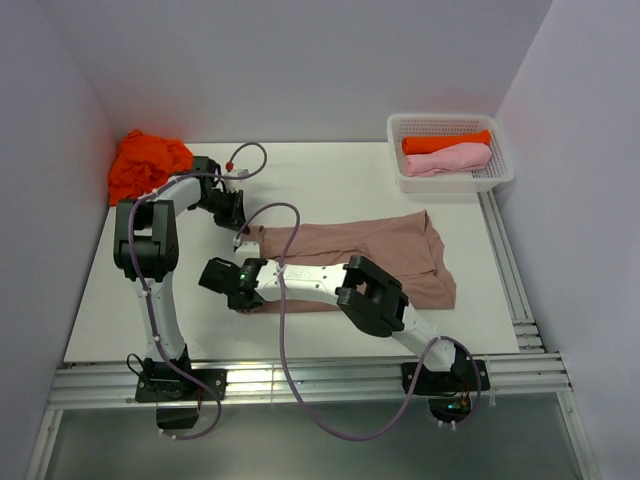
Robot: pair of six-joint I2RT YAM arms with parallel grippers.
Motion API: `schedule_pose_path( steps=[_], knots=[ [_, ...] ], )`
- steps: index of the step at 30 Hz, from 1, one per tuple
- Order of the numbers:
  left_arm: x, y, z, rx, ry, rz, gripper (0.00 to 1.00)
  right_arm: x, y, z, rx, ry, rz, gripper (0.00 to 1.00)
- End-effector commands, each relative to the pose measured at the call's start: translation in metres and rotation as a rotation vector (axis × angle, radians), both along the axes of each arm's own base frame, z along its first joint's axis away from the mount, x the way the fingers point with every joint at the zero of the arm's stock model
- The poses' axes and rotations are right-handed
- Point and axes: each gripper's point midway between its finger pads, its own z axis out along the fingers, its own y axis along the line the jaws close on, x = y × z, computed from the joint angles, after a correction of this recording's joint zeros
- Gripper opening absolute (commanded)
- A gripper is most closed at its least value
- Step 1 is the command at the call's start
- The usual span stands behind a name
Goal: Roll the t-shirts
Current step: Roll the tshirt
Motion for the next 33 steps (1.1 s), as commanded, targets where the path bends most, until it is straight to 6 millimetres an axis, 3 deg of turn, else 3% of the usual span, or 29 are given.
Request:
schedule_pose_path(
  steps=[1,3,4,9,18,23,25,27,30,33],
  knots=[
    [0.008,0.034,-0.010,0.215,-0.058,0.020,0.00,-0.035,0.016,-0.002,0.107,0.086,0.108,0.05],
    [0.008,0.044,-0.005,0.265,-0.078,0.025,0.00,-0.035,0.033,0.019,0.221,0.063,0.129,0.05],
    [0.008,0.051,-0.005,0.303,-0.088,0.028,0.00,-0.039,0.032,0.017,0.237,0.072,0.141,0.05],
    [0.005,0.067,0.005,0.382,-0.108,0.034,0.00,-0.038,0.049,0.044,0.361,0.045,0.166,0.05],
    [0.007,0.071,0.009,0.426,-0.099,0.032,0.00,-0.041,0.043,0.039,0.416,0.057,0.125,0.05],
    [0.009,0.063,0.016,0.435,-0.110,0.017,0.00,-0.038,0.045,0.052,0.453,0.039,0.120,0.06],
    [0.009,0.060,0.017,0.439,-0.114,0.010,0.00,-0.034,0.044,0.056,0.434,0.028,0.112,0.12],
    [0.008,0.060,0.017,0.442,-0.114,0.006,0.00,-0.029,0.046,0.062,0.414,0.010,0.102,0.28],
    [0.007,0.060,0.015,0.444,-0.109,-0.001,0.00,-0.020,0.043,0.069,0.378,-0.027,0.081,0.42],
    [0.004,0.060,0.014,0.445,-0.106,-0.006,0.00,-0.007,0.043,0.079,0.350,-0.075,0.059,0.46]
  ],
)
